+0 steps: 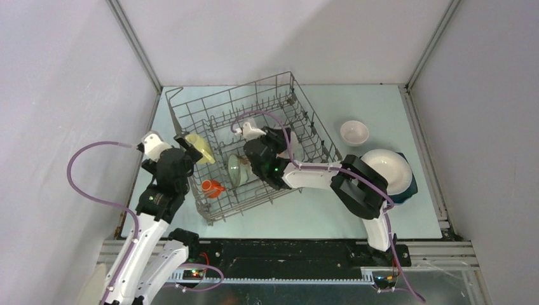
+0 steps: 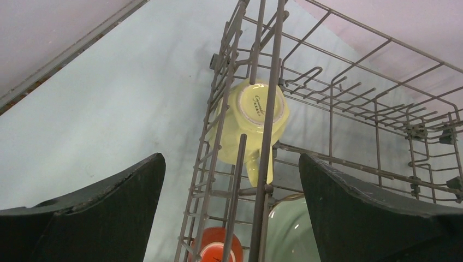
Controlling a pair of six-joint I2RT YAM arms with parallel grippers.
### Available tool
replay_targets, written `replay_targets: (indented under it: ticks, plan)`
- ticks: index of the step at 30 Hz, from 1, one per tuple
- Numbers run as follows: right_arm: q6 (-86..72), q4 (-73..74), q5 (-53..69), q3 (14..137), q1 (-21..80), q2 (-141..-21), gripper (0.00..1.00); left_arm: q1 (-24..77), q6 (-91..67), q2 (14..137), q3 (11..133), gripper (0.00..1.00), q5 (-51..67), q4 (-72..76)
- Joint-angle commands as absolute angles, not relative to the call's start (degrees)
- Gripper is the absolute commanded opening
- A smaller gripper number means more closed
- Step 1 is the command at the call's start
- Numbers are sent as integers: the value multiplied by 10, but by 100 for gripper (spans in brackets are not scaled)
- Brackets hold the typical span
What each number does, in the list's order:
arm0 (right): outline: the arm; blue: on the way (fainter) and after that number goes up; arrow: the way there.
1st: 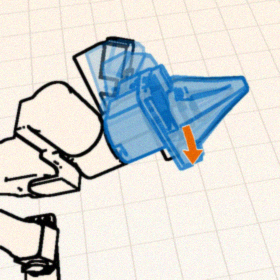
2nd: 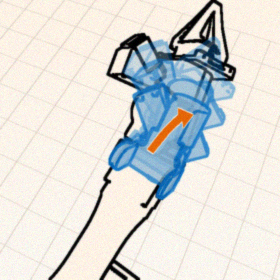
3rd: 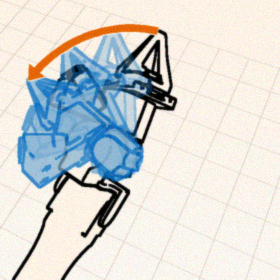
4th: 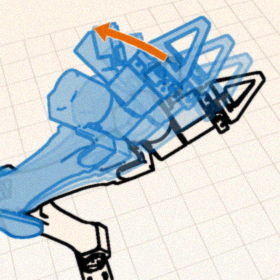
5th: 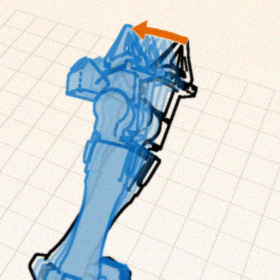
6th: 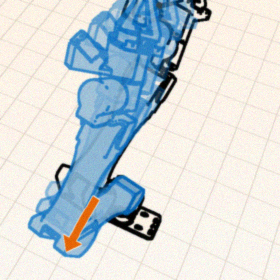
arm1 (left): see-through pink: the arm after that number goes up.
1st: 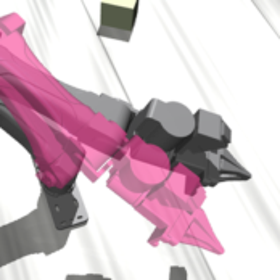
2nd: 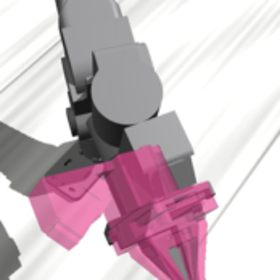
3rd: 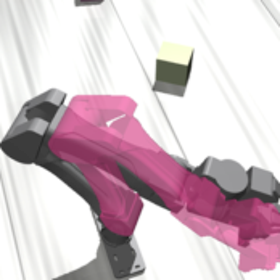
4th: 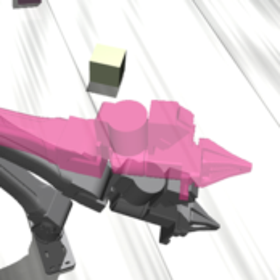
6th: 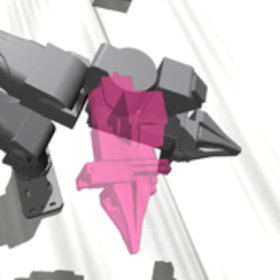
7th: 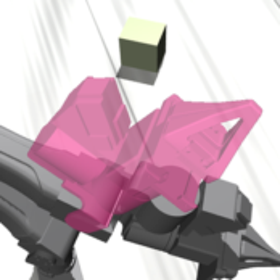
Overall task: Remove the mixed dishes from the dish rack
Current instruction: Pick up the bowl from the dish rack.
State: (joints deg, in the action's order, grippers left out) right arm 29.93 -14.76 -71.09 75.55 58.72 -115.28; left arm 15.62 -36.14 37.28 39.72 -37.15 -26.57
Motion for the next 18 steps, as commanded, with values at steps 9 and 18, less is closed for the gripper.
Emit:
replay_targets:
  ticks: [9,18]
  plan:
    - [929,-912,-774,824,589,-1204,0,154,-375,421,432,100,-402,-296]
    - [853,-911,-795,804,570,-1107,0,154,-374,405,426,100,-401,-294]
